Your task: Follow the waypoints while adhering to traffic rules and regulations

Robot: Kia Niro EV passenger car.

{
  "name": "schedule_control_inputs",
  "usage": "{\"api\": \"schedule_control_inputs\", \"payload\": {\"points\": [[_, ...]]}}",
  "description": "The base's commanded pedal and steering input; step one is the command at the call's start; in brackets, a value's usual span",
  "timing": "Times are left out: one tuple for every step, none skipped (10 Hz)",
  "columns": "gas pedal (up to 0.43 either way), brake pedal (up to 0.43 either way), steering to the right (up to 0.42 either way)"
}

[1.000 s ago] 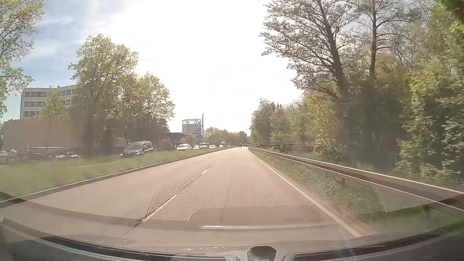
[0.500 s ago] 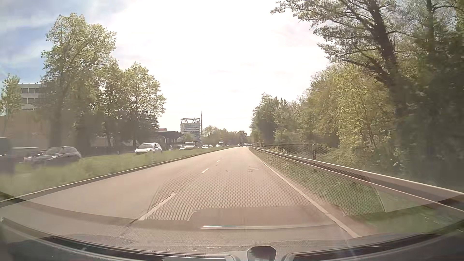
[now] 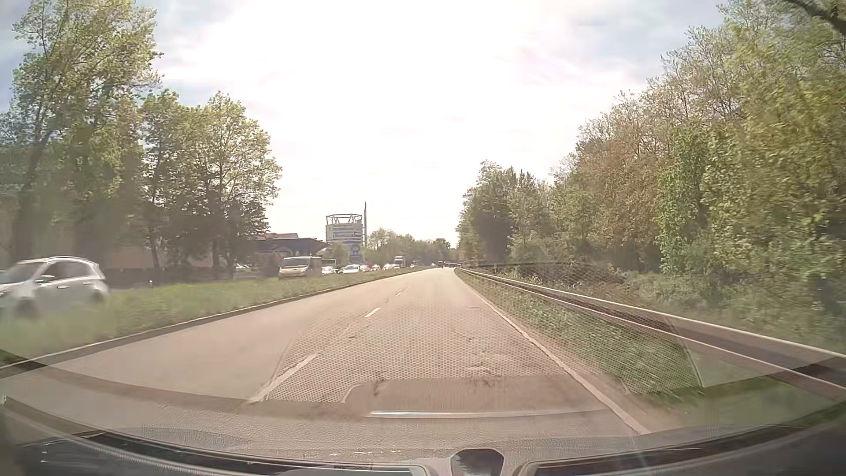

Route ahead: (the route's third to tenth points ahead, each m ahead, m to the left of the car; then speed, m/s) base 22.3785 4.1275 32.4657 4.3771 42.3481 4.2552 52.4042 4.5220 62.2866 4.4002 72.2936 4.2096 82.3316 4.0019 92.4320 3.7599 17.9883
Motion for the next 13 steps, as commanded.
{"api": "schedule_control_inputs", "payload": {"points": [[0.087, 0.0, 0.0], [0.087, 0.0, 0.0], [0.087, 0.0, 0.0], [0.087, 0.0, 0.0], [0.087, 0.0, -0.001], [0.087, 0.0, 0.0], [0.087, 0.0, -0.001], [0.087, 0.0, 0.0], [0.087, 0.0, 0.0], [0.087, 0.0, 0.0], [0.087, 0.0, -0.001], [0.087, 0.0, 0.0], [0.087, 0.0, 0.0]]}}
